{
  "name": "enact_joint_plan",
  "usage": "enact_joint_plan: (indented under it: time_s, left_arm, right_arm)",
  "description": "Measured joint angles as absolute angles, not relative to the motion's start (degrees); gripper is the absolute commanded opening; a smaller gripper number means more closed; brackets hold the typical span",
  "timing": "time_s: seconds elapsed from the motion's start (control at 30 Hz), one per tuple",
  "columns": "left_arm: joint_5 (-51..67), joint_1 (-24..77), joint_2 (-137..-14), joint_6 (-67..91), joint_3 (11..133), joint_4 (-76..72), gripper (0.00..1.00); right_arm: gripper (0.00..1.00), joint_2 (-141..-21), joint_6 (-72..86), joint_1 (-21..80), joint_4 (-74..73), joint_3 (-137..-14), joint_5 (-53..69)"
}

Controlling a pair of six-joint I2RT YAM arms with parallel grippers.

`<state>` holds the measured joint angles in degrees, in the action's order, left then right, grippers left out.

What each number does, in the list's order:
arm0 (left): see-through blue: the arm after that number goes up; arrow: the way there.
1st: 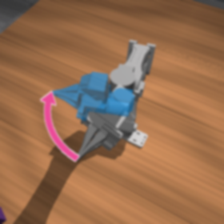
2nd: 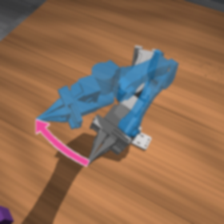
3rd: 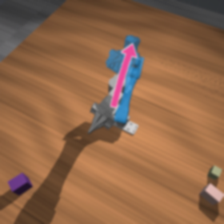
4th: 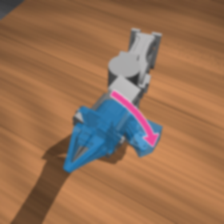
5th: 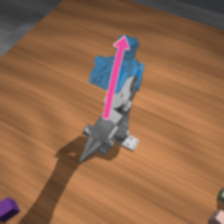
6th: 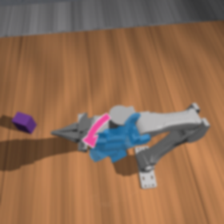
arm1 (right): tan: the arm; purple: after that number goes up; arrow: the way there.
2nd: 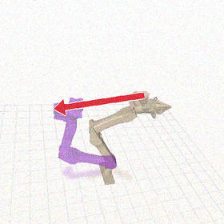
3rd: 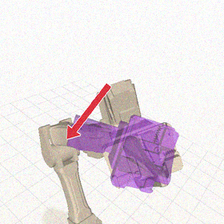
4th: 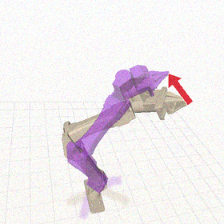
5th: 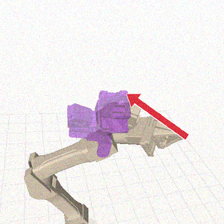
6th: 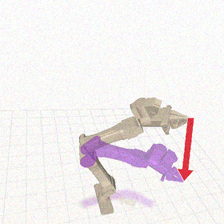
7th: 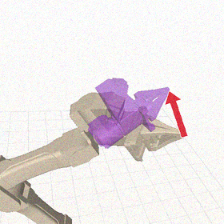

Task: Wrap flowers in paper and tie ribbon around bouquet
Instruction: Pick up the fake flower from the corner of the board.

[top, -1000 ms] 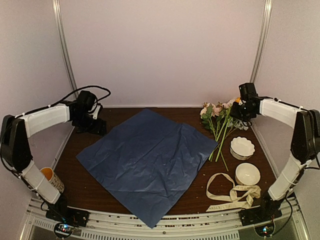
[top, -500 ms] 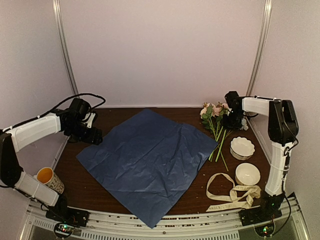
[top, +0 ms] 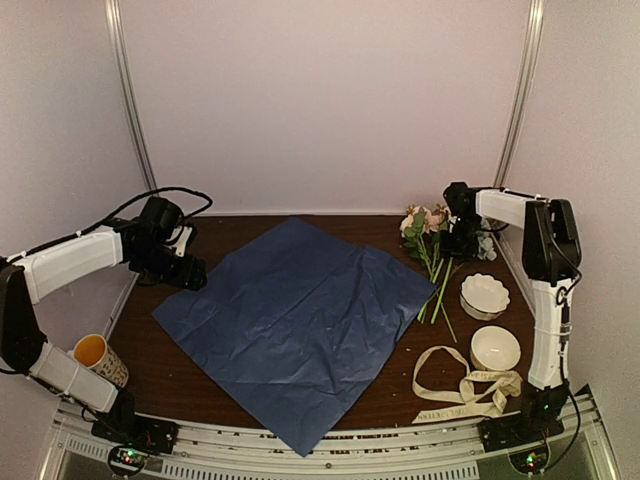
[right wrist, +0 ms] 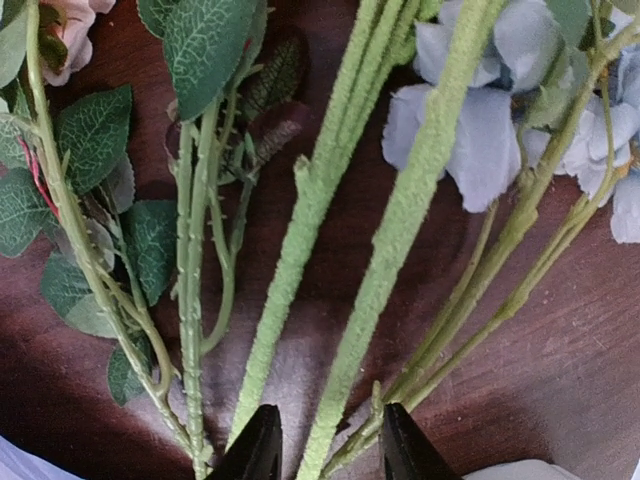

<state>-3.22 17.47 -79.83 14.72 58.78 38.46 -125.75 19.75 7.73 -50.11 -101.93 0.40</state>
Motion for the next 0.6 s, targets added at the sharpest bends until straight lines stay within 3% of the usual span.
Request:
enact_joint_plan:
  time_s: [0.23, 0.6]
  left_arm:
    - [-3.2, 17.5, -79.8, 14.7, 58.8, 38.4, 0.81]
    - [-2.6, 17.5, -79.8, 14.7, 58.8, 37.5, 0.81]
  right_arm:
    - [0.4, -131.2, 18.6, 7.7, -57.9, -109.8, 3.4]
    - [0.31, -131.2, 19.4, 8.0, -62.7, -109.5, 5.1]
